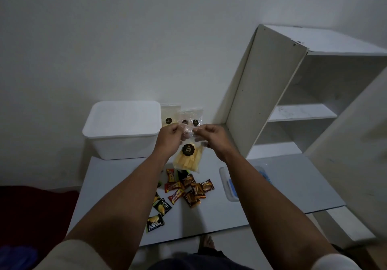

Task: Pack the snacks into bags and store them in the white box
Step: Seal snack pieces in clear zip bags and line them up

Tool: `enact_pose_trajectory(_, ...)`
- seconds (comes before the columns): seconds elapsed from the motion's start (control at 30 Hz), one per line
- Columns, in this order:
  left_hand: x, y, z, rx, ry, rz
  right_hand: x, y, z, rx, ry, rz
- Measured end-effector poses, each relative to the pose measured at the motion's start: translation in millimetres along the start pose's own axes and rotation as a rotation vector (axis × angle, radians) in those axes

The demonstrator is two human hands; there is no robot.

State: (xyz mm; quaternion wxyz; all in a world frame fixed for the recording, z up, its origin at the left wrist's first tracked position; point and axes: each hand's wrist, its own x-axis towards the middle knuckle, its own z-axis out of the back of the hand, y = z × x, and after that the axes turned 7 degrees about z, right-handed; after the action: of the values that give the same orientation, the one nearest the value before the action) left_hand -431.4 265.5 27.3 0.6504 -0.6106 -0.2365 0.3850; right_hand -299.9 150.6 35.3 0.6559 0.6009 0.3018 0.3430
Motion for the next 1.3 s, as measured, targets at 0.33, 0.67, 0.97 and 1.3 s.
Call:
enact_pose_trajectory(0.33, -3, 4, -3, 0.237, -0.308, -0.070, -9, -3, -5, -0.073, -0.126, 0.114)
enact_pose_trajectory(0.67, -8, -14, -4, -0.242, 0.044, 0.189, -13, 4, -22, 0.004, -0.004, 0.078)
enact_pose_trajectory(0.97, -6, -11, 2, -0.121, 0.125, 0.104, -8, 15, -20, -0.024, 0.073, 0.037)
enact_pose_trajectory(1.3, -5, -16, 5, 0.099, 0.218, 0.033, -2, 11, -12, 0.013, 0.105, -0.065)
